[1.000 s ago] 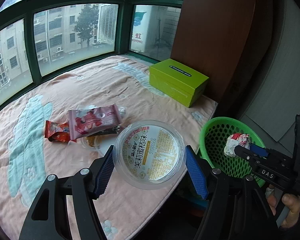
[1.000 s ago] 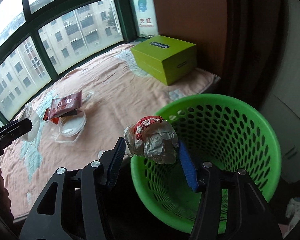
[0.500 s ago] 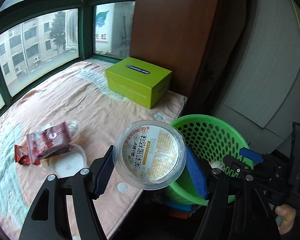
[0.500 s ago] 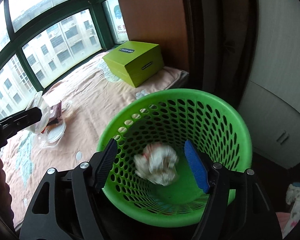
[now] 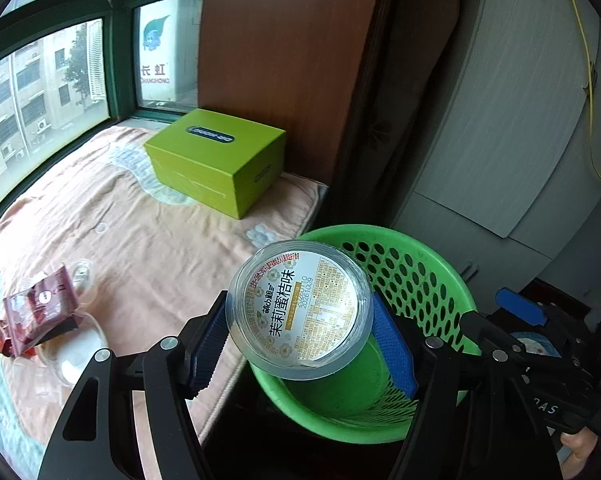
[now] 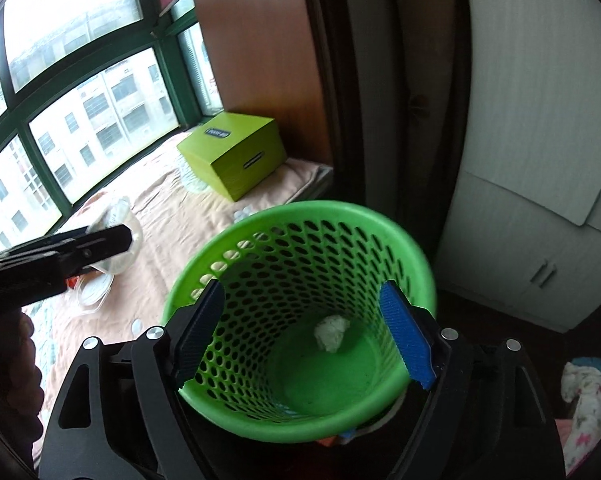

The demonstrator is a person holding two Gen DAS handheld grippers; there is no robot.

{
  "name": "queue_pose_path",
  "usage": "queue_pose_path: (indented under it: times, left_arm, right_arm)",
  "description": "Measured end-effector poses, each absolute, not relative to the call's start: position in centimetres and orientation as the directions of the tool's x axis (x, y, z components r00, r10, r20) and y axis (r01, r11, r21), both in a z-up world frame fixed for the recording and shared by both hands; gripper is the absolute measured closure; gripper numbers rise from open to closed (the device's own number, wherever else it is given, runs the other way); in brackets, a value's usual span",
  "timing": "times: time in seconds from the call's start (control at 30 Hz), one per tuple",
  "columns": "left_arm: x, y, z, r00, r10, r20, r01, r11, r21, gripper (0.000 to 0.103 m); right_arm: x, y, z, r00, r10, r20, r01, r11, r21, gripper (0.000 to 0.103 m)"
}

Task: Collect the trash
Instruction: 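Carry both items to the green wastebasket and open both grippers, then move both tools back over the pink snack packet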

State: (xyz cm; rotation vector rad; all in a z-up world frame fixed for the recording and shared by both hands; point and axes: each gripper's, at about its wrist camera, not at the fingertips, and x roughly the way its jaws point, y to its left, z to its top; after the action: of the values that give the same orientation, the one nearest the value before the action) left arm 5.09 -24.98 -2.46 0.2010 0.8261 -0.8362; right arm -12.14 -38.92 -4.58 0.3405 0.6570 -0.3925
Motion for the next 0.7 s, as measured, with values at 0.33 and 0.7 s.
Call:
queue_pose_path:
  times: [0.33, 0.7]
  left_arm:
    - [4.1, -27.4, -3.4, 0.328, -0.607, -0.724, 0.758, 0.627, -0.181, 0.026]
    - [4.5, -24.9, -3.4, 0.367, -0.586, -0.722, 0.726, 0.666, -0.171, 0.025]
  right_arm:
    - [-13.2, -40.2, -5.0, 0.715, -0.26, -0.649, 0.485, 0.853, 0.193, 0.021]
    - [-12.3, -38.9, -4.7, 0.729, -0.229, -0.645, 0.442, 0.877, 0.189, 0.02]
